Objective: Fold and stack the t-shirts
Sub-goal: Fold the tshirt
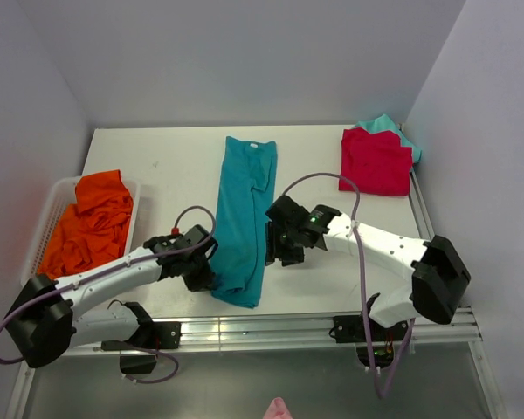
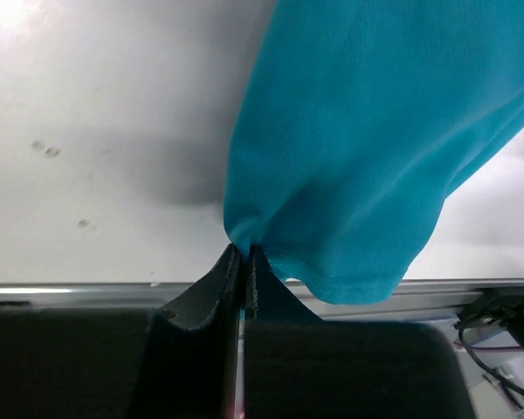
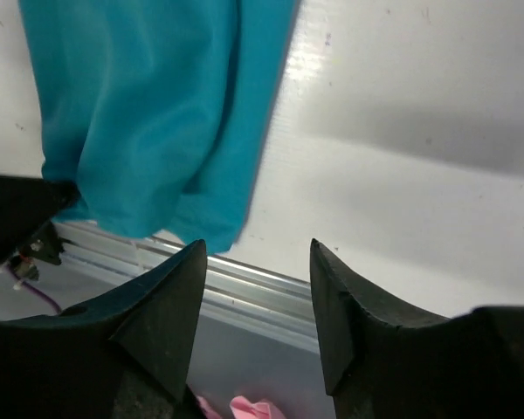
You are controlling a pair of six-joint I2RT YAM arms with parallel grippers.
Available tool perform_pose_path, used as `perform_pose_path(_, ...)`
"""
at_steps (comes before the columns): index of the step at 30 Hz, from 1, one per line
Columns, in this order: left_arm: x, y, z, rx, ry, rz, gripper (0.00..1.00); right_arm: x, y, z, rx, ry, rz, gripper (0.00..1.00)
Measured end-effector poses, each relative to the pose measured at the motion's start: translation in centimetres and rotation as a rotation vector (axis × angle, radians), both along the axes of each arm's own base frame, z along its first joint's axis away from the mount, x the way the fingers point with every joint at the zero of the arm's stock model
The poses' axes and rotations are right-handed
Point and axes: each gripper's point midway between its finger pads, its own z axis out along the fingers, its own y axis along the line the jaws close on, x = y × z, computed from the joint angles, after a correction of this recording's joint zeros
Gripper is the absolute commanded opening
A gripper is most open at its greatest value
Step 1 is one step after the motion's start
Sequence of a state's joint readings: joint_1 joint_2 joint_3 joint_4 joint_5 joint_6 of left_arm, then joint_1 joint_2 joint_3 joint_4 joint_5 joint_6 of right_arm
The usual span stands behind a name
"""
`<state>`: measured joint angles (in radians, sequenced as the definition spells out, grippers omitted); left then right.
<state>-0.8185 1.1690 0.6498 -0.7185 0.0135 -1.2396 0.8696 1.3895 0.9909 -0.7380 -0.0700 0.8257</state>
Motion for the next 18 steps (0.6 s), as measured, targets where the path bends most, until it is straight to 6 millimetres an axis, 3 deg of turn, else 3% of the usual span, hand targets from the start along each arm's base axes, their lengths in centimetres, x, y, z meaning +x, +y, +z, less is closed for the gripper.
perform_pose_path(4,-1.3,0.5,-0.4,-0.042,0.029,0.058,0.00,0.2,1.4,0.2,0.003,0.004,0.017,0.59)
perform_pose_path(7,-2.0,0.6,-0.8,-0.091,0.045,0.109,0.00,-0.8,2.1,0.0,0.009,0.019,0.034,0.57)
perform_pose_path(13,-2.6,0.7,-1.6,-0.142,0.068,0.184,0.00,-4.7,2.9,-2.1,0.011,0.095,0.063,0.54)
perform_pose_path(18,-2.6,0.5,-3.0,-0.101,0.108,0.208,0.00,-8.3,2.1,-4.7,0.001,0.163,0.061,0.49)
